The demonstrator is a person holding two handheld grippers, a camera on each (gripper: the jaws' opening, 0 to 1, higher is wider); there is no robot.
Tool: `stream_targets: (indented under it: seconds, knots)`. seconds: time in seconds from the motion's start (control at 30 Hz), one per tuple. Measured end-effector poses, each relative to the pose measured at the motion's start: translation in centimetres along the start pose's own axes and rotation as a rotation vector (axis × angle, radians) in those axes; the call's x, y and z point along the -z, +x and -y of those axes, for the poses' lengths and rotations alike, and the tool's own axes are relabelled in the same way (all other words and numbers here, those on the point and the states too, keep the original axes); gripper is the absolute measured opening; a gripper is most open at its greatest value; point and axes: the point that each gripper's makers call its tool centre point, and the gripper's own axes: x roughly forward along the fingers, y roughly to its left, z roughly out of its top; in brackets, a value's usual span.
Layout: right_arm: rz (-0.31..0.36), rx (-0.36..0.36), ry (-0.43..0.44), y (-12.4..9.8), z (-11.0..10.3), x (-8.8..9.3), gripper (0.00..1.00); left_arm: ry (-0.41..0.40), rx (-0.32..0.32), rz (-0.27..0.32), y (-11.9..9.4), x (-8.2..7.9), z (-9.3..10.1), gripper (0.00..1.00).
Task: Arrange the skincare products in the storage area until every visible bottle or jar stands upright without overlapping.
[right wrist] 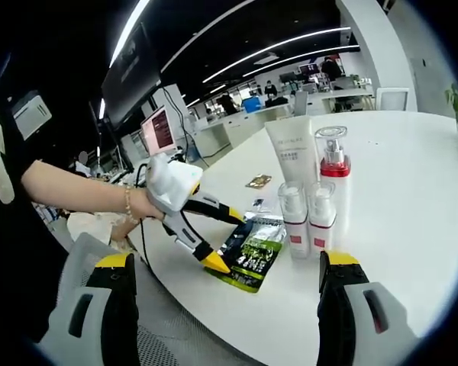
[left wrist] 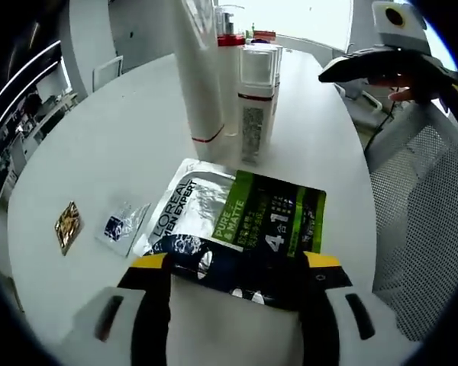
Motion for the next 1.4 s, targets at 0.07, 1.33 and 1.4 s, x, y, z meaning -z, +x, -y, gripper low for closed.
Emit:
stream_targets:
  seconds: [0.07,1.33,1.4]
  knots:
    - [0.000,0.002,-0.001,0.0,0.0,0.0,1.00,-0.035,-0.002,0.025,-0.2,-0.3,-0.2,0.62]
    - [-0.009,0.018,-0.017,-0.3,0.1,0.1,1.00,-0.456,-0.075,0.228,-7.8,0.9,1.6,0.98]
    - [-0.009,0.019,-0.017,-0.3,0.0,0.1,1.00,-0.470,-0.082,0.244,-8.3,1.3,1.5,0.99]
